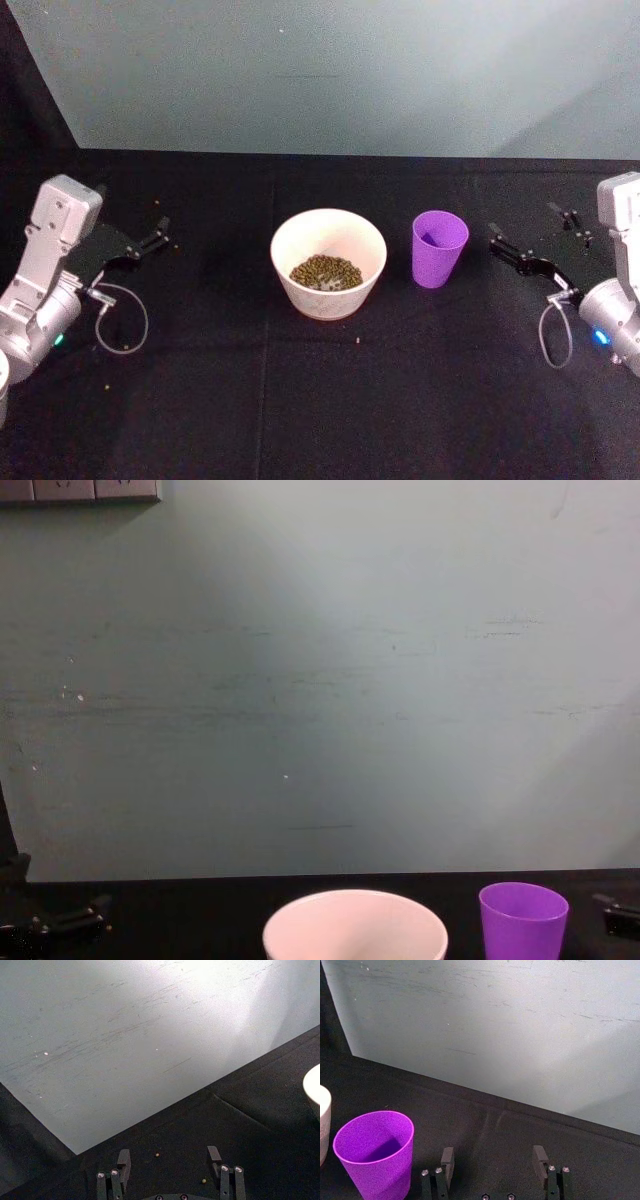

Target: Pick up the cup and pour the mung beans from the cup into the bowl.

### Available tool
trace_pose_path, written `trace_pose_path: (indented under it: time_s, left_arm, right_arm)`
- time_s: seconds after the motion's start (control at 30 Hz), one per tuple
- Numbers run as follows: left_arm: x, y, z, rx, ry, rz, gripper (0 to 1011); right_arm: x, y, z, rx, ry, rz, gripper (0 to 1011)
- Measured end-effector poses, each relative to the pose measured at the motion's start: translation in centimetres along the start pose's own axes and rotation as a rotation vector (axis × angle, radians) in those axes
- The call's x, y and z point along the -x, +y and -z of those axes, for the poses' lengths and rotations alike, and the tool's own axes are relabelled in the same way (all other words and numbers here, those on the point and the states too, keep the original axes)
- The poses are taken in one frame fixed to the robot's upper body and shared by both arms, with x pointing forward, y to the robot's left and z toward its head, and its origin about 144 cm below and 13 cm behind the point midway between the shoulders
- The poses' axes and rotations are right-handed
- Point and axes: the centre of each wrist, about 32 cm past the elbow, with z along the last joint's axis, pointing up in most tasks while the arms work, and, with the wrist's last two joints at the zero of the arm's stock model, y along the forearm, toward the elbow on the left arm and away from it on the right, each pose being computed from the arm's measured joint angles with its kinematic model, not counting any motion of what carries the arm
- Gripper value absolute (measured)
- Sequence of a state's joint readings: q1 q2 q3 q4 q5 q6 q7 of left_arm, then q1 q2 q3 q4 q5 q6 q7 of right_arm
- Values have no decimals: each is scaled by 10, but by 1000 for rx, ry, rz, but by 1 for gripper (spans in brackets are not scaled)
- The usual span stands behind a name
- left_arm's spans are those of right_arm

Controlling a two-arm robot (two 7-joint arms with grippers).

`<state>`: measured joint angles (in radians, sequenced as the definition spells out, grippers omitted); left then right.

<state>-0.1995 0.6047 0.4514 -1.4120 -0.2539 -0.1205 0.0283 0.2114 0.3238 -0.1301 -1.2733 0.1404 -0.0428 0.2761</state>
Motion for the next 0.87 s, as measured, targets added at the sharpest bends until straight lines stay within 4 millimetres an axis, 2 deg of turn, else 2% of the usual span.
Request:
trace_pose_path:
  time_s: [0.87]
  left_arm:
    - [0,0,0,0,0,0,1000]
  right_arm:
    - [0,0,0,0,0,0,1002]
